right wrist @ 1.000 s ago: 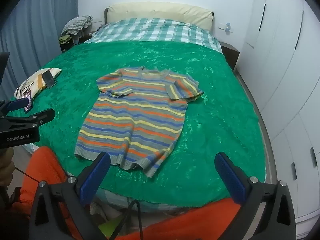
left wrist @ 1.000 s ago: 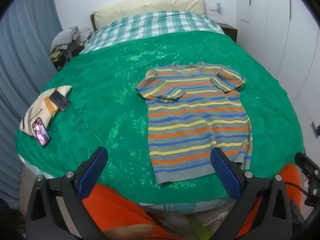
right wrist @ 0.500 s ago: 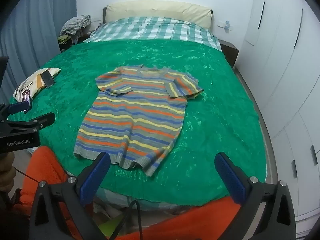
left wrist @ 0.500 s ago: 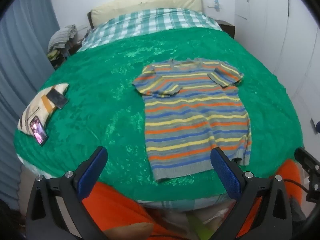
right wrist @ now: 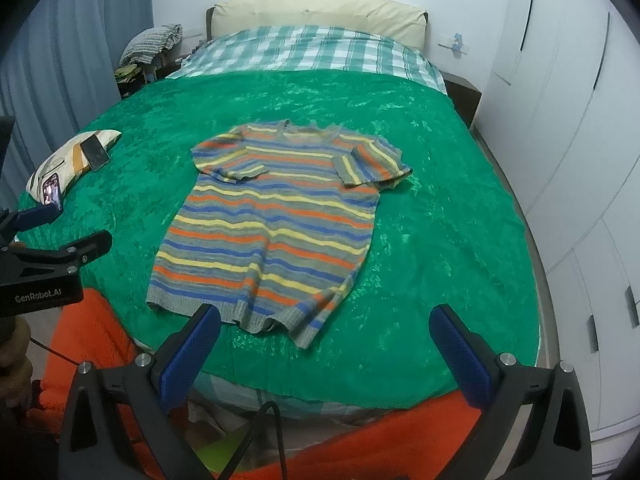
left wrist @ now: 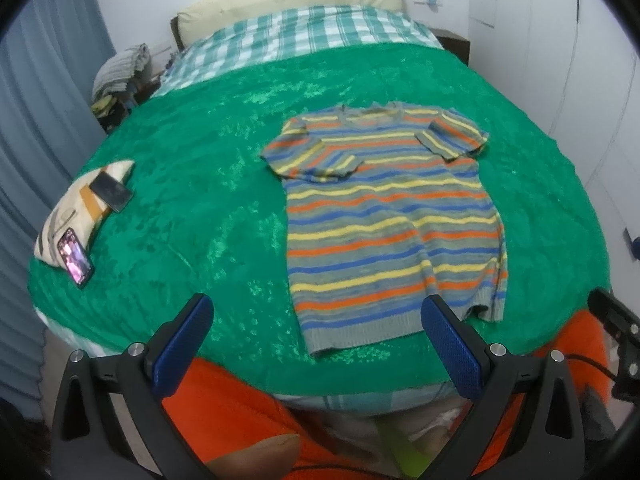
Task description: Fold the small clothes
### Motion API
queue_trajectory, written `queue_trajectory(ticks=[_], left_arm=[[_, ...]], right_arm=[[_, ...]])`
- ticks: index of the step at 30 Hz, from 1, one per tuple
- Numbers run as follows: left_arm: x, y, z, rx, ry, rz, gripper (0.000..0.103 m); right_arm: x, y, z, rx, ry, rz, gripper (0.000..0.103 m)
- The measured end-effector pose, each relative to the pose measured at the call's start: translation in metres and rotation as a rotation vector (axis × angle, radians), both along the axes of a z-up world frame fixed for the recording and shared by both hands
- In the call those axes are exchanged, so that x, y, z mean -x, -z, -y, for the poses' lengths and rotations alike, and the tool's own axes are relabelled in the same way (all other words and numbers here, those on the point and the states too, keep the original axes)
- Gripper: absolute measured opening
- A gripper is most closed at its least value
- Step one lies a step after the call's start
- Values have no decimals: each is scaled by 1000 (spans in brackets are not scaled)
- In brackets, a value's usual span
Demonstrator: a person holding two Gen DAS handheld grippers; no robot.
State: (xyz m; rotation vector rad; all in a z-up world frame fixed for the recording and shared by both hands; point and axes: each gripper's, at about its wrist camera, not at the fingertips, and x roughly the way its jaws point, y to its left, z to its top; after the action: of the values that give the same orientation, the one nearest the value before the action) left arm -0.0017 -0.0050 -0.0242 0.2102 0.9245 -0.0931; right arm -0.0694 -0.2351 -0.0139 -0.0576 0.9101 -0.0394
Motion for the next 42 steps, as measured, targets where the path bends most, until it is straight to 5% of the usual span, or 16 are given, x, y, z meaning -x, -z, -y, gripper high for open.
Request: queue_trajectory(ticks=[29, 42], left_arm=[[0, 10, -2, -25, -2, -30, 103], [-7, 14, -20, 48, -15, -58, 103]], right_arm=[[-3, 8, -3, 7, -4, -25, 103], [2, 6, 3, -5, 11, 4, 103]])
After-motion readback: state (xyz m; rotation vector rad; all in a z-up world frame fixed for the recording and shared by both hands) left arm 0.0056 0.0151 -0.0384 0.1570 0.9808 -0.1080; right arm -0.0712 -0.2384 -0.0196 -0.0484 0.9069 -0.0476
